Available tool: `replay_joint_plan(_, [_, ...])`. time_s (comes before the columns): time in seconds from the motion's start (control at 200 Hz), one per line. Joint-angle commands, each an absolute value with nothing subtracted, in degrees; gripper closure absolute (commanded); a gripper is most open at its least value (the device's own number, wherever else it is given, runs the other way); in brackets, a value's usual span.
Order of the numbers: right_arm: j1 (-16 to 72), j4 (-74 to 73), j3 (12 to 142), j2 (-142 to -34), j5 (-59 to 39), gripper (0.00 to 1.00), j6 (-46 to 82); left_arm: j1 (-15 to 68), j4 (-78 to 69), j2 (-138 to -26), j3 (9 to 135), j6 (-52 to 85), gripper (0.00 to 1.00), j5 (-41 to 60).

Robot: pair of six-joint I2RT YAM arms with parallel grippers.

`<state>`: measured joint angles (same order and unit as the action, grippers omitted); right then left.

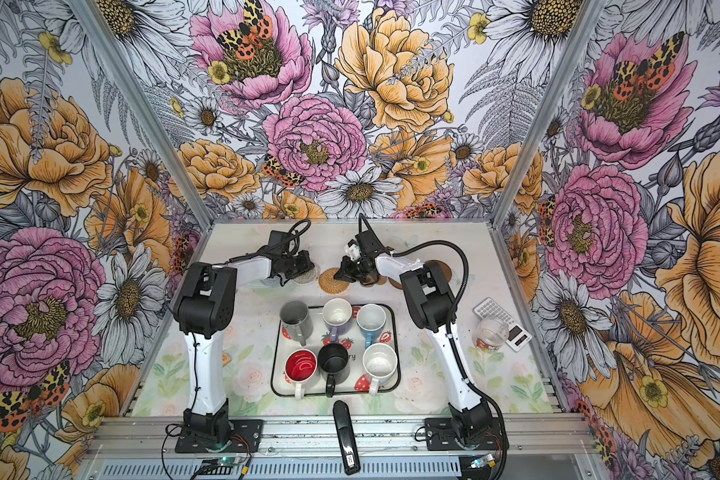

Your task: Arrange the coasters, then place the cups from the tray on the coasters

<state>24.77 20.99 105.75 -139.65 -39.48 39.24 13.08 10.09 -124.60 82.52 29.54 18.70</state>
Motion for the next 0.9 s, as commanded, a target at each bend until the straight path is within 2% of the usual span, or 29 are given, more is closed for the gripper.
replay_joint_plan(0.0, [23.9,23.6,106.7,-142.8,-34.7,1.00,39.3,14.4,14.4,-124.0,80.8,27.9,1.00,16.8])
replay_joint_plan(0.891, [22.7,24.0,110.9,-143.1,-36.1,1.00,38.9,15.9,15.8,-123.9,85.3,28.3,1.00,17.5])
